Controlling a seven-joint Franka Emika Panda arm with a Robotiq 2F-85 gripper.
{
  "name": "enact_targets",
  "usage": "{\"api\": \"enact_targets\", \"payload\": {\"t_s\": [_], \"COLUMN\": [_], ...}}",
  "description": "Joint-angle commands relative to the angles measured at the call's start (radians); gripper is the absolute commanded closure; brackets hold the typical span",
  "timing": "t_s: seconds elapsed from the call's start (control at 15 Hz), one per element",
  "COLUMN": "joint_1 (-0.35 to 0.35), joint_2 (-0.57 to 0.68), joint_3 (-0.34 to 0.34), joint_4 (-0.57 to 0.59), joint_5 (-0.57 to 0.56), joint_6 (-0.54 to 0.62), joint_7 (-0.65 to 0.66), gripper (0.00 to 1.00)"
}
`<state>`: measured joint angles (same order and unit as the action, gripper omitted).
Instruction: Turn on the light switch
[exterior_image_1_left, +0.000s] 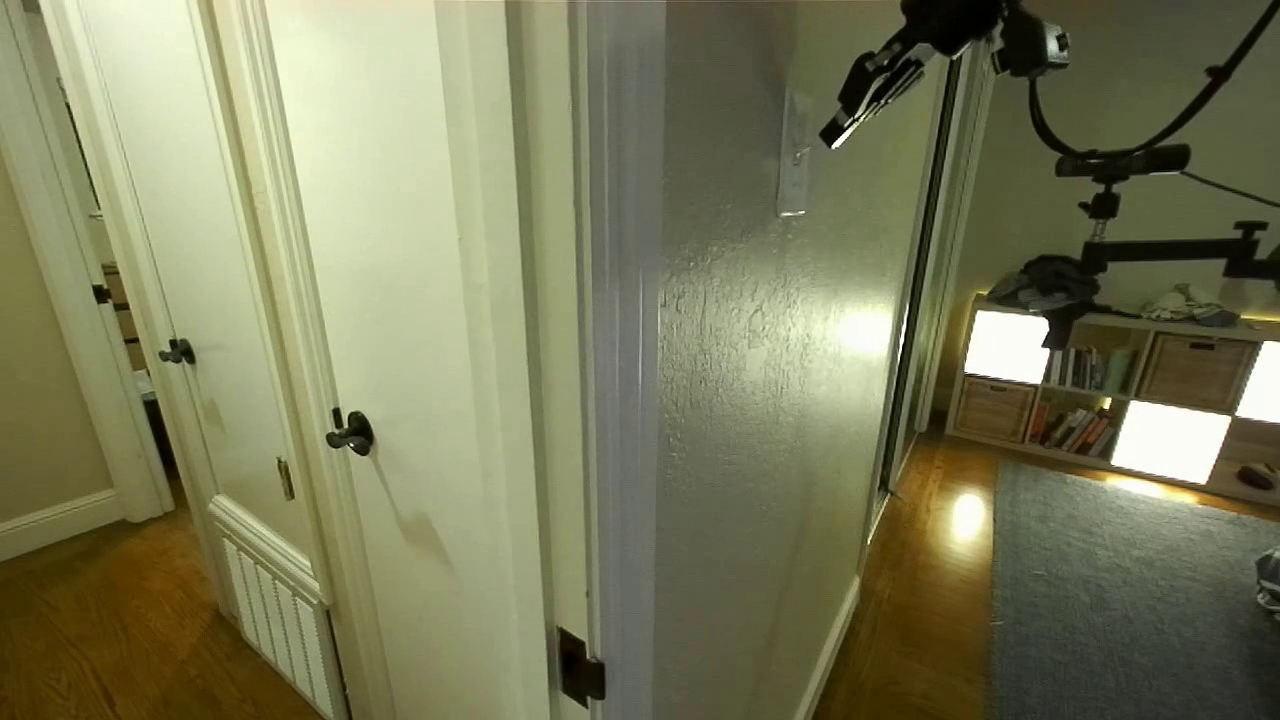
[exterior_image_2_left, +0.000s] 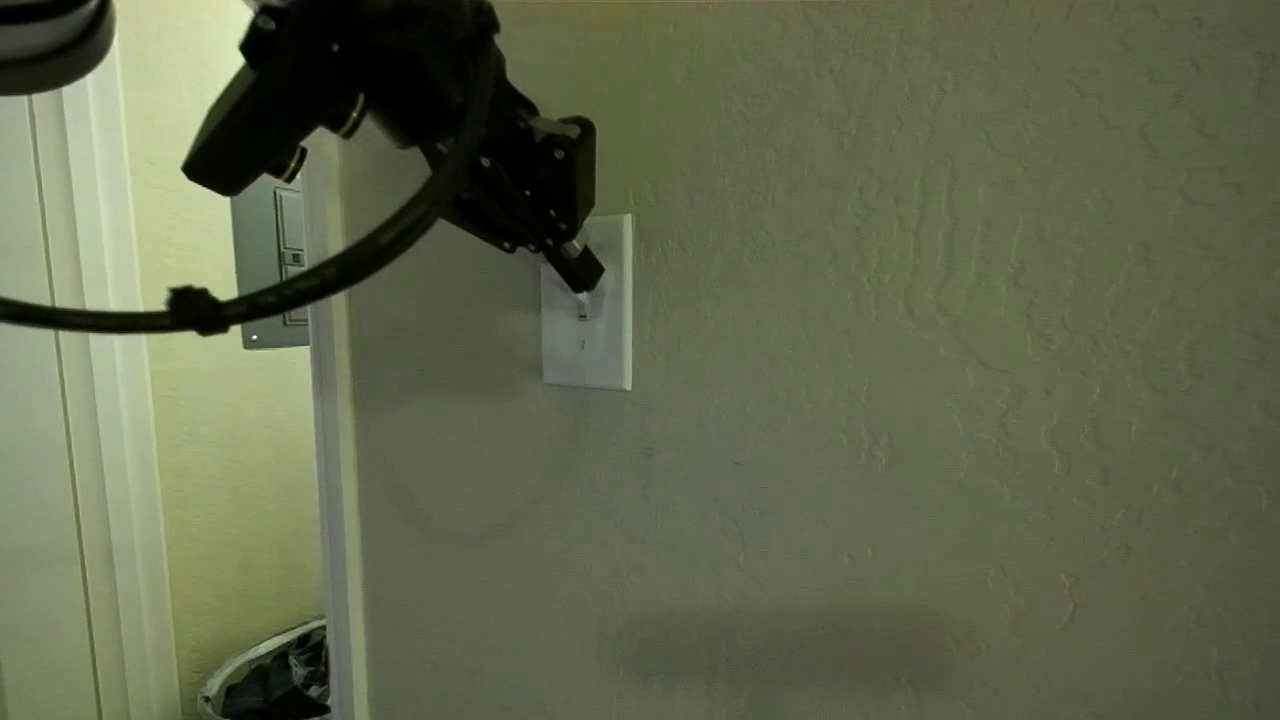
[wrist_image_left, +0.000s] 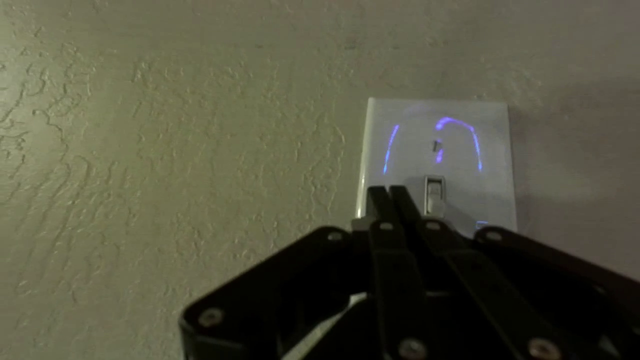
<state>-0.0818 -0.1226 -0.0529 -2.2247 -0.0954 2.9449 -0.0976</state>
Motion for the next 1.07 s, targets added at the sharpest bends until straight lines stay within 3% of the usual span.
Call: {"api": "enact_targets", "payload": {"t_s": [0.0, 0.2, 0.47, 0.6, 1.0], "joint_1": [0.066, 0.073, 0.053, 0.044, 0.039], "joint_2": [-0.044, -0.042, -0.046, -0.041, -0.013], "joint_3": [-0.019, -0.014, -0.013, -0.012, -0.007], "joint_4": [-0.037, -0.022, 0.002, 0.028, 0.104], "joint_5": [0.185, 0.314, 0.268, 0.242, 0.207], "joint_6": [-0.156, -0.339, -0.566, -0.695, -0.993], "joint_7": [-0.082, -0.131, -0.074, -0.059, -0.041], "gripper": [0.94, 0.93, 0.94, 0.68, 0.30]}}
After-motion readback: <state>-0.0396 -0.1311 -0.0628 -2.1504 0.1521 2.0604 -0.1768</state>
